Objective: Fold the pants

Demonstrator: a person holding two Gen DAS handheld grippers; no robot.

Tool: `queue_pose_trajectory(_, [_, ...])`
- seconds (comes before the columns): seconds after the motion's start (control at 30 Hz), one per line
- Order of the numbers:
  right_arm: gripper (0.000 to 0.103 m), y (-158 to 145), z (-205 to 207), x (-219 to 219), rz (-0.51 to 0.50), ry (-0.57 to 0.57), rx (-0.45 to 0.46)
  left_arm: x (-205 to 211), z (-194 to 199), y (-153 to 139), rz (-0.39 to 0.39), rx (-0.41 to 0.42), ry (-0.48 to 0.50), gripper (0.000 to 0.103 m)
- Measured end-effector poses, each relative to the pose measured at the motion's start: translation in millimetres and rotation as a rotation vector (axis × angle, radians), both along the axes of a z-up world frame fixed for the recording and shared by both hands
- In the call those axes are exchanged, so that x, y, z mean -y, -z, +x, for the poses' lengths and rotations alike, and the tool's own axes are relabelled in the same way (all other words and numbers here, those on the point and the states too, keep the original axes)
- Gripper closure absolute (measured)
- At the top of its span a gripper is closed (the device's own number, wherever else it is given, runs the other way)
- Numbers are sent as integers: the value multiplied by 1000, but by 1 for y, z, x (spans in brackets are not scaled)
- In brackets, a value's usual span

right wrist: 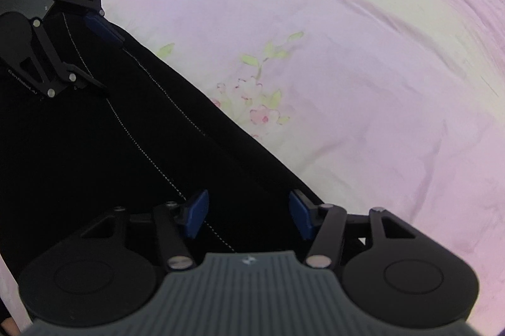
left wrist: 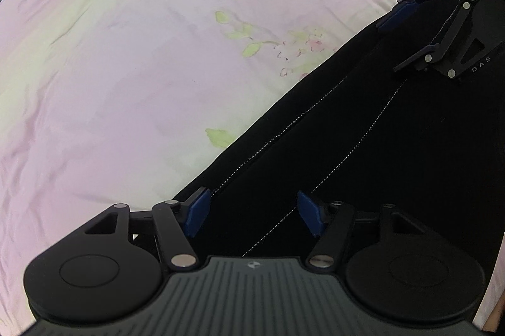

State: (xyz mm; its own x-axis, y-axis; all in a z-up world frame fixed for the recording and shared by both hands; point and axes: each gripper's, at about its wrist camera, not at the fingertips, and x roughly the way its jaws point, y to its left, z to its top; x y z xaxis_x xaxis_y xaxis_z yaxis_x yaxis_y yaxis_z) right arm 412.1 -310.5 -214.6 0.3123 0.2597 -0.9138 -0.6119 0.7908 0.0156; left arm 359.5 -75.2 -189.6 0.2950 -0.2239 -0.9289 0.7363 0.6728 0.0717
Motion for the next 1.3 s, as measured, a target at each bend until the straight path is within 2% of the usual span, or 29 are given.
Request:
queue_pose_trajectory(0.07, [80,2,-1,1,32,0,-20,1,0,2,-22,-4,-19,53])
queue_pose_trajectory(0.1, [88,1,-3,0,28,-7,-10,1,-4,0,-22,25,-14,70])
queue_pose_trajectory(0.13, [103,0,-7,-3,14,-20,8,1,-10,-1,-17,54,0,79])
queue_pose_trajectory(0.23, [103,-9,-19,-8,-11,-36,71,4,-24,-3,20,127,10,97])
queue_pose_trajectory(0.3, [103,-21,-25,-8,-11,-24,121,4,-28,-11,7,158,-8,99])
queue_pose_trajectory(0.4, [103,-39,-28,-6,-14,2,190,1,-29,-32,-20,225,-42,99])
queue_pose_trajectory(0.5, [103,-41,-16,-9,-31,40,207,-1,-11,-39,-47,221,-108,99])
queue_pose_trajectory(0.57, [103,-30,-5,-15,-60,66,216,4,2,-29,-33,211,-152,99])
queue_pose_trajectory(0.7, [103,0,13,-25,-99,112,130,8,17,2,0,145,-191,99])
queue_pose_trajectory(0.77, [101,2,13,-24,-93,138,125,7,19,7,-4,140,-209,97])
queue_pose_trajectory(0.8, [96,-2,13,-22,-86,163,131,4,20,4,-17,136,-232,90])
queue_pose_trajectory(0.87, [60,-15,6,-15,-65,225,151,-7,20,-10,-44,134,-278,68])
queue_pose_trajectory(0.9, [59,-24,0,-9,-37,252,158,-14,18,-19,-62,134,-304,50])
queue_pose_trajectory(0.93, [59,-33,-9,-5,-7,275,158,-22,13,-26,-89,141,-332,44])
queue_pose_trajectory(1.07, [59,-60,-53,-9,77,382,149,-56,-27,-67,-194,125,-403,44])
queue_pose_trajectory(1.17, [59,-73,-102,-17,151,409,143,-73,-76,-87,-201,102,-412,47])
queue_pose_trajectory(1.3, [58,-77,-169,-37,255,450,120,-89,-150,-102,-208,55,-367,49])
